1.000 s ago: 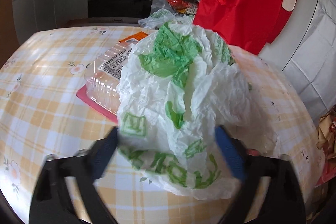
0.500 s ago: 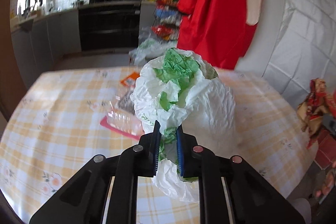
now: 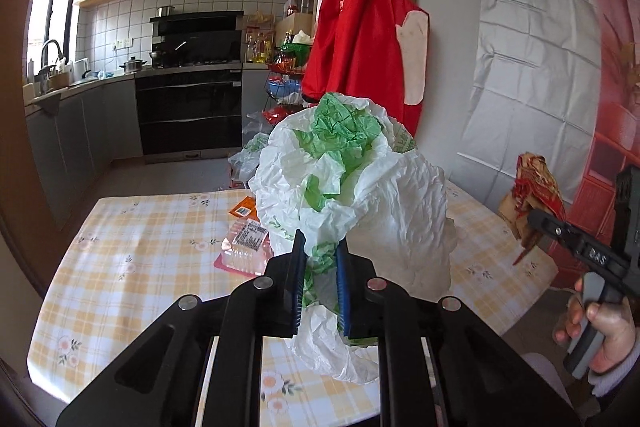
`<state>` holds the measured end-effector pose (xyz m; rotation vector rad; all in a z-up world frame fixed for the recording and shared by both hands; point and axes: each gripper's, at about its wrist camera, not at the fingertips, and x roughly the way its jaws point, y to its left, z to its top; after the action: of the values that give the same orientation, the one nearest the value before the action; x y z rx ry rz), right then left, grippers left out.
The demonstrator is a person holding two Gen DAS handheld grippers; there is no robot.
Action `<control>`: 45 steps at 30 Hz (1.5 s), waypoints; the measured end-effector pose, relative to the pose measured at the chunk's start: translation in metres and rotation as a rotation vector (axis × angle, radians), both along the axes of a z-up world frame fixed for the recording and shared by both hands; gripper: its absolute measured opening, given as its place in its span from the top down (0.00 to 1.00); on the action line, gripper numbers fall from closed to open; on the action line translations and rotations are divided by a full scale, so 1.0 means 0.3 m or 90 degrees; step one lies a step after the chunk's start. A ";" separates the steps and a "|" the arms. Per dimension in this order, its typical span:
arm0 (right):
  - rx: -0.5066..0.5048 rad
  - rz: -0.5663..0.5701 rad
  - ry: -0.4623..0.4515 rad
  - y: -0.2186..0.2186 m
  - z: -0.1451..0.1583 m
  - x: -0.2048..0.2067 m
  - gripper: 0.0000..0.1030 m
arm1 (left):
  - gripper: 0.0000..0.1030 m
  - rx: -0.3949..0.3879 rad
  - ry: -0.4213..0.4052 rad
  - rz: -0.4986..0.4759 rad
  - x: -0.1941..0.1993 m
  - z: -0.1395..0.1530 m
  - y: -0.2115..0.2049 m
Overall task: Collect trash
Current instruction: 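Carry the plastic bag and paper bag over the pink bin and open both tools, then reach both tools toward the crushed red soda can and clear plastic glove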
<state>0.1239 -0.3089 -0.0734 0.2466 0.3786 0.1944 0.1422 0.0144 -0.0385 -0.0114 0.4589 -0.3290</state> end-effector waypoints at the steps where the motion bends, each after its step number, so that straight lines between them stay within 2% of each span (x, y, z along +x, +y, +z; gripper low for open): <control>1: -0.001 0.001 -0.004 0.006 0.013 -0.021 0.21 | 0.87 -0.005 0.002 0.001 -0.044 0.002 0.010; 7: -0.018 0.000 -0.021 0.024 0.071 -0.134 0.21 | 0.86 -0.034 0.019 -0.002 -0.249 -0.067 0.024; 13: -0.026 0.000 -0.033 0.032 0.111 -0.242 0.21 | 0.86 -0.046 0.091 -0.030 -0.403 -0.241 -0.016; 19: -0.034 -0.001 -0.038 0.034 0.127 -0.308 0.21 | 0.86 -0.024 0.154 -0.060 -0.444 -0.384 -0.073; 22: -0.031 -0.004 -0.038 0.025 0.125 -0.322 0.21 | 0.86 -0.036 0.180 -0.065 -0.456 -0.439 -0.090; 29: -0.029 0.000 -0.022 0.028 0.095 -0.306 0.21 | 0.84 -0.045 0.208 -0.067 -0.458 -0.496 -0.118; 30: -0.028 0.000 -0.020 0.026 0.092 -0.300 0.21 | 0.79 -0.036 0.208 -0.060 -0.456 -0.504 -0.119; 32: -0.025 0.001 -0.013 0.025 0.077 -0.292 0.21 | 0.51 -0.027 0.213 -0.058 -0.446 -0.510 -0.119; 33: -0.024 0.002 -0.009 0.026 0.073 -0.288 0.21 | 0.24 -0.026 0.214 -0.052 -0.445 -0.515 -0.116; 34: -0.023 0.005 -0.005 0.026 0.064 -0.284 0.21 | 0.18 -0.028 0.206 -0.040 -0.446 -0.515 -0.107; 37: -0.025 0.011 0.006 0.036 0.037 -0.281 0.20 | 0.11 -0.030 0.190 0.002 -0.440 -0.503 -0.074; 45: -0.034 0.047 0.054 0.091 -0.055 -0.279 0.20 | 0.06 -0.064 0.103 0.176 -0.453 -0.428 0.080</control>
<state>0.0402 -0.2817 -0.0898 0.1889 0.4771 0.2458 0.0063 0.0385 -0.1670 -0.1985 0.5932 -0.0784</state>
